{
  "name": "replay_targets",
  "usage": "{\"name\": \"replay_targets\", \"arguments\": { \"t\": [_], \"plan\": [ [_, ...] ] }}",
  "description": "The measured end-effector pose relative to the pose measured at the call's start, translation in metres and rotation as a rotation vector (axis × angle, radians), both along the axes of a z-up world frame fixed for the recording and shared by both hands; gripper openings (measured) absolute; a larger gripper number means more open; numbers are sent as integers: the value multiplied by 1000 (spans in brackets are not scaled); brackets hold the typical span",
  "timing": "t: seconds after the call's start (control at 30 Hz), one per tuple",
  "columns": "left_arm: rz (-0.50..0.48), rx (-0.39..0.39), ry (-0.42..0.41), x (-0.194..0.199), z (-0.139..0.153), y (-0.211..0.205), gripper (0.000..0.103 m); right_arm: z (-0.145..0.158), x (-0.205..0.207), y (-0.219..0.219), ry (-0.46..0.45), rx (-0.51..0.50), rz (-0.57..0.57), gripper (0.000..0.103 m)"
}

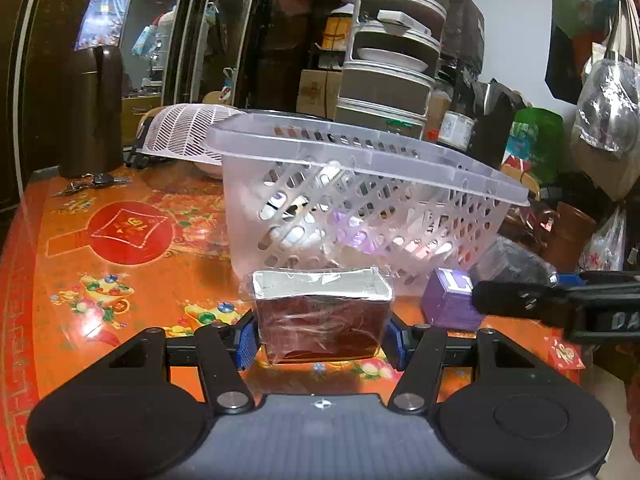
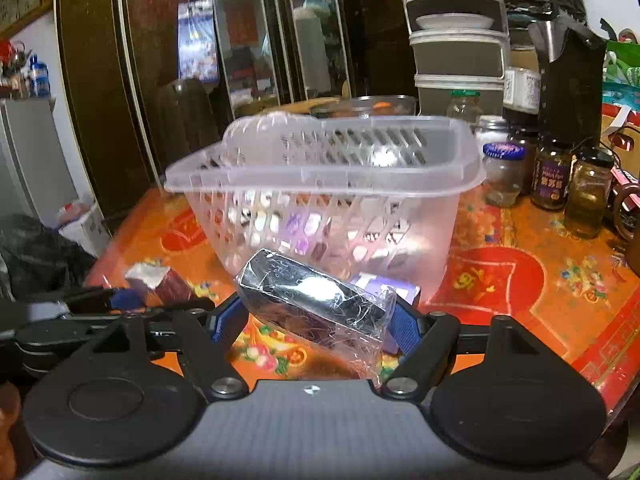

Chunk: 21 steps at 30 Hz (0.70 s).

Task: Organize objects
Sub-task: 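Lift the red box with the left tool while the right tool lifts the dark package toward the basket, then carry the red box with the left tool while the right tool carries the dark package over the basket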

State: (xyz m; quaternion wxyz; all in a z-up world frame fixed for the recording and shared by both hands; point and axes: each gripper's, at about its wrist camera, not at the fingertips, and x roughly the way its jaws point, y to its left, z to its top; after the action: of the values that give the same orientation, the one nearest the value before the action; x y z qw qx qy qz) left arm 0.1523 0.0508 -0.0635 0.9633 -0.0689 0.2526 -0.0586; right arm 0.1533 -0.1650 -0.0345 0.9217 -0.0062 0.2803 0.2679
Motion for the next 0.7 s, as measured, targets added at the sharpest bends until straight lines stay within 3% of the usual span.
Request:
{"name": "replay_targets", "arguments": {
  "t": [0.2,0.43,0.7],
  "plan": [
    [-5,10,-22,-8,20,4,63,11,-7,-6,-54,0,-16,77],
    [-30,66,-80,-13,85,6,63,54,-10,-18,-152,27,-22,77],
    [-41,91,-92,42,152,-1,63,107,45,-8,-175,24,0,77]
  ]
}}
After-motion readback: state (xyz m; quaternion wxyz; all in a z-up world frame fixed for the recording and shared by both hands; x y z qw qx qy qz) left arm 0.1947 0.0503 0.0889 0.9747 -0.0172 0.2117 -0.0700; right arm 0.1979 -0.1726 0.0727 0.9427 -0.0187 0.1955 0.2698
